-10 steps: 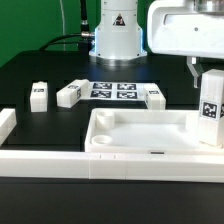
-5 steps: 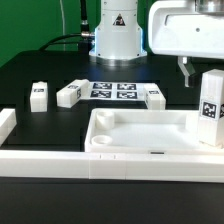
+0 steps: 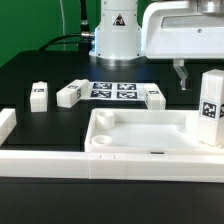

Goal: Assemble desk

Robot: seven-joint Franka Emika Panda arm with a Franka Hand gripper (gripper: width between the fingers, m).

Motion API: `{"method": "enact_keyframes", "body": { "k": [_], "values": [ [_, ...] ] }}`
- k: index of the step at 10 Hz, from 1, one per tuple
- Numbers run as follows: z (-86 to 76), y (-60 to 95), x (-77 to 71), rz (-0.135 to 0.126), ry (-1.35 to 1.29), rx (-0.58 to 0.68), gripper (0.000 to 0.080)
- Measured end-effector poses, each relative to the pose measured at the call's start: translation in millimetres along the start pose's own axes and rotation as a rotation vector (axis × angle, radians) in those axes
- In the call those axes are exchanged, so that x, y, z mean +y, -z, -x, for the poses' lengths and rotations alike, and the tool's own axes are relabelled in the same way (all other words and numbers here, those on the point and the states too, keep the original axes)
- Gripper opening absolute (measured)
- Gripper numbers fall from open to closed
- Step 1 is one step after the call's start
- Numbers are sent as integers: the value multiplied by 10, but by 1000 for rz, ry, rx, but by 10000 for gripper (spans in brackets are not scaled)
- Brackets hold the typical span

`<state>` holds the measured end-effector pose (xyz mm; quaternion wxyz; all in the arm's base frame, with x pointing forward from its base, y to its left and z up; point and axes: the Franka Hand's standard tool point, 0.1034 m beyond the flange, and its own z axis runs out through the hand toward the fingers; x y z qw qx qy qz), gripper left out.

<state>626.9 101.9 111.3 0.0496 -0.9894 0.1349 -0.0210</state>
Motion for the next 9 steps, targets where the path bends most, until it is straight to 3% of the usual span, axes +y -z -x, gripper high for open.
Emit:
{"method": "enact_keyframes", "body": {
  "k": [4,9],
  "values": [
    [16,-6,-29,39,327,7,649],
    [-7,-11,-32,64,743,20,649]
  ]
}}
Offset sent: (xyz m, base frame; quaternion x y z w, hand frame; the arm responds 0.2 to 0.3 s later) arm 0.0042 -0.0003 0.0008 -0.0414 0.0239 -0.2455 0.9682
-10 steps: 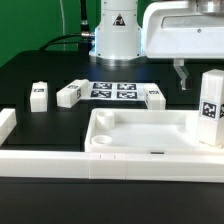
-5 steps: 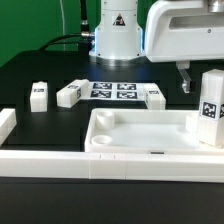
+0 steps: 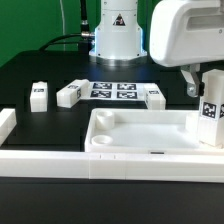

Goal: Assemble desk

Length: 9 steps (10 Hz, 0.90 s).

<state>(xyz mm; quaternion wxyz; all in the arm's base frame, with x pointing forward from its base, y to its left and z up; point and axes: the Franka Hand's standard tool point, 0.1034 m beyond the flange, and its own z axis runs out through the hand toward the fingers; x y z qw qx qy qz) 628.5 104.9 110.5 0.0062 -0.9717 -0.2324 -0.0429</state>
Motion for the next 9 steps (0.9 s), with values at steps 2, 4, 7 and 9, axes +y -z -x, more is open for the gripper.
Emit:
{"method": "enact_keyframes", "body": {
  "k": [2,4,7,9],
  "values": [
    [7,-2,12,-1,85,-1,649],
    [10,-3,18,-1,83,-2,415],
    [10,-4,17,-1,66,-2,288],
    [9,-4,13,-4,-1,-1,288]
  ]
}}
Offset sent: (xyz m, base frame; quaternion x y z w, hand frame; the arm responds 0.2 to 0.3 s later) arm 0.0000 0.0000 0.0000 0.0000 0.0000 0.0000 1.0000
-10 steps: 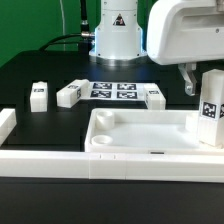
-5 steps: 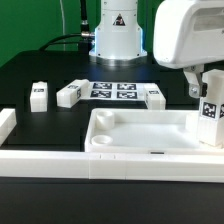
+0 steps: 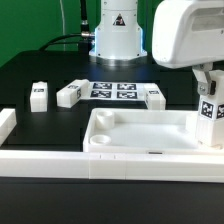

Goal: Assemble desk

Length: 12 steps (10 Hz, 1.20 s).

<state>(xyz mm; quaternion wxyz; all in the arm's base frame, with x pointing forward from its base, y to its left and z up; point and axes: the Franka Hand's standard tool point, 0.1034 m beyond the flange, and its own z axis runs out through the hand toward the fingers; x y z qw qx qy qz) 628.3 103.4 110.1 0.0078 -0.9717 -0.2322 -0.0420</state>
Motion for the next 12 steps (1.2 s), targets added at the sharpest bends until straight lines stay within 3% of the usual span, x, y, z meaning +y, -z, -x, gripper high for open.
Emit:
{"method": "enact_keyframes", "body": {
  "k": [10,12],
  "values": [
    [-4,-22,12,-13,-851,10,290],
    [4,-24,34,-30,-1055,6,290]
  ]
}}
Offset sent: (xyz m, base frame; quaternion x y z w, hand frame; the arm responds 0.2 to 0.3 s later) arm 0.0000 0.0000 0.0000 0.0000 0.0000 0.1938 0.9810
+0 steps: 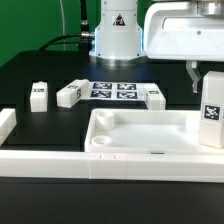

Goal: Assemble desk

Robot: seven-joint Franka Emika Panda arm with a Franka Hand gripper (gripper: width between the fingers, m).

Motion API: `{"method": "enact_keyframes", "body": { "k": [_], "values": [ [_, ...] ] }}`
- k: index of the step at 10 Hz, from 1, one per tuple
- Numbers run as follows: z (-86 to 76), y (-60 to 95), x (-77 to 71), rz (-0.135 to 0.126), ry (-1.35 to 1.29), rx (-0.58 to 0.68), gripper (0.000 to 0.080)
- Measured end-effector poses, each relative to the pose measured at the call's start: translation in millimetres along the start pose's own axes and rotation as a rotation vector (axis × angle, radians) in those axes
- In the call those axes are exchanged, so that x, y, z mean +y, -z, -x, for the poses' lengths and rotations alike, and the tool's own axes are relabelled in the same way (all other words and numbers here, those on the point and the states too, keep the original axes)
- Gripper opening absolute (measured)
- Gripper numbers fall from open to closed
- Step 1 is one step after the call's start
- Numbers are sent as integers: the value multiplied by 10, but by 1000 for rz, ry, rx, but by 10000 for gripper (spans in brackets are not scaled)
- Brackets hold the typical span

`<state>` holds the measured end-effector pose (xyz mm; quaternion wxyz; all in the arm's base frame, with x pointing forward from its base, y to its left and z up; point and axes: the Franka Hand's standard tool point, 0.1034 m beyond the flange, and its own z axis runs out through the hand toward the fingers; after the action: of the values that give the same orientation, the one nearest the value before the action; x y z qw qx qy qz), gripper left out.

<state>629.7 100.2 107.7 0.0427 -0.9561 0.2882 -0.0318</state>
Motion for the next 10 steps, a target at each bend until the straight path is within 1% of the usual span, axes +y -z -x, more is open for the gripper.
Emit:
{"method": "enact_keyframes", "body": {
  "k": [2,4,5,6,7,8,9,10],
  "values": [
    [-3,-1,4,-16,-193,-15,290],
    [0,-2,5,-15,-257,-17,290],
    [1,-2,3,-15,-243,-17,290],
    [-11,4,5,-16,-179,-15,473],
    [13,8,-20,-13,-172,-19,588],
    [40,6,-50,-10,-102,-17,588],
    [65,10,-74,-1,17,-16,637],
    [81,8,-92,-2,97,-16,646]
  ]
}}
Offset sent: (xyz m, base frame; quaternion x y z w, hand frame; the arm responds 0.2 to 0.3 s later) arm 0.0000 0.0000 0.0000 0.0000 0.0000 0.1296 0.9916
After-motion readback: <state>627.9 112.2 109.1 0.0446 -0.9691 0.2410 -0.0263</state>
